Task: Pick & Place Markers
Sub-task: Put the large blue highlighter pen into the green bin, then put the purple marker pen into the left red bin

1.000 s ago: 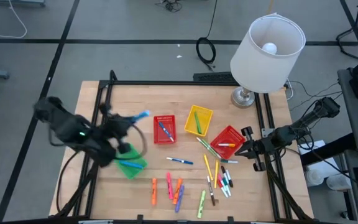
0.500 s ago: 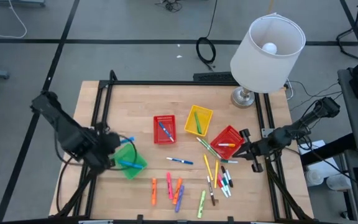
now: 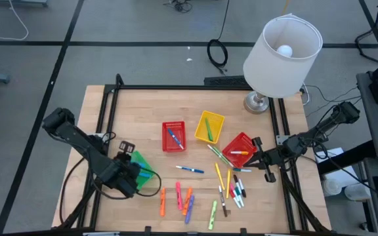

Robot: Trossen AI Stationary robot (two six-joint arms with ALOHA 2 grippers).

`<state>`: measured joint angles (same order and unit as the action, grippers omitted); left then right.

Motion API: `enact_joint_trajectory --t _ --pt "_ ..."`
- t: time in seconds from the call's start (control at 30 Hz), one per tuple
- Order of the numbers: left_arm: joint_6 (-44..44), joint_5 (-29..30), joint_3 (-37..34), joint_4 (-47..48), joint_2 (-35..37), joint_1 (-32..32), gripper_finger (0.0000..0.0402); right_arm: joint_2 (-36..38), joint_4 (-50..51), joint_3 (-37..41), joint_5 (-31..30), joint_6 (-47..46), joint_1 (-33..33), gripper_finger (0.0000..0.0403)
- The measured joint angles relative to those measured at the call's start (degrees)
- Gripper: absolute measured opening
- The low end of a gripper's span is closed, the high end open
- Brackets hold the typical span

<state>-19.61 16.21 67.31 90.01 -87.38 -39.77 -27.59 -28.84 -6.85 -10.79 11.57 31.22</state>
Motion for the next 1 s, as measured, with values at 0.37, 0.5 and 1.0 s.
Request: enact_joint_trajectory --t 0.37,0.5,1.0 --pt "7.34 -3.35 0.0 -0.06 -8.83 0.17 0.0056 -0.02 -0.02 0.0 0.09 -0.42 0.0 0.0" --pt "5.77 -5.13 0.0 -0.08 -9.42 0.15 0.0056 -0.02 -0.09 0.0 0.11 -0.44 0.0 0.0" --pt "-1.26 -5.33 2.02 0.06 -9.39 0.22 0.0218 -0.02 -2.63 0.0 0.39 -0.44 0.0 0.0"
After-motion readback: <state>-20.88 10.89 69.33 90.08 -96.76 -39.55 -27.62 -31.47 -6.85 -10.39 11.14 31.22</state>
